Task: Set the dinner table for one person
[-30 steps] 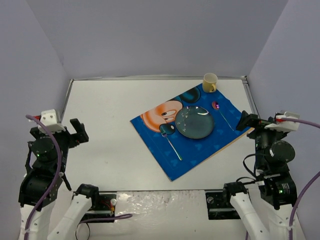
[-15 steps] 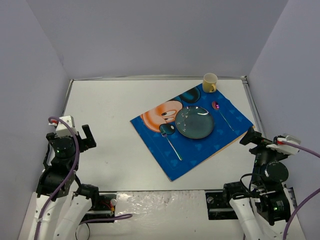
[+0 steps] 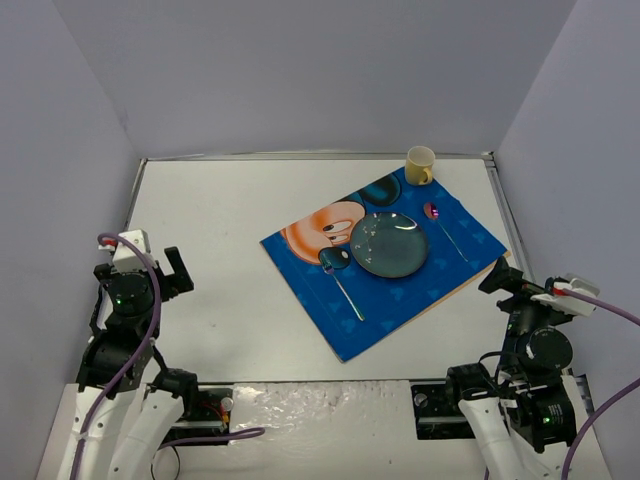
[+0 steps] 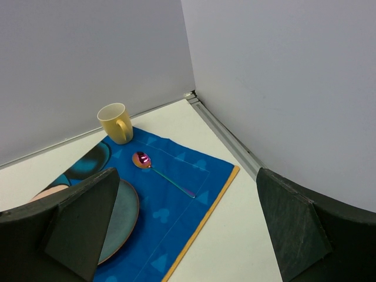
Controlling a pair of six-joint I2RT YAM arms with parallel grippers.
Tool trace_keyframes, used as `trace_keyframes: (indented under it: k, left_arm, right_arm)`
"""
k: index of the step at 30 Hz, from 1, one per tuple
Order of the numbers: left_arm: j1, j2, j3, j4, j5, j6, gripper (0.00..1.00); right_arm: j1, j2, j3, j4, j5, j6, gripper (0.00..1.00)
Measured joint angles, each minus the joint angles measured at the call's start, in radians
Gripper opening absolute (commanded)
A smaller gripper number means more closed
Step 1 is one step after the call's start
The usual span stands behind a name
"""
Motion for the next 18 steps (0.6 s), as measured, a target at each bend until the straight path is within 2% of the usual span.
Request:
trace_keyframes:
  k: [18]
  left_arm:
    - [0.0,0.007,-0.001,0.01,-0.005,0.0,0.97]
  right_arm:
    - [0.0,0.008,0.0,0.001,-0.034,-0.001,1.0]
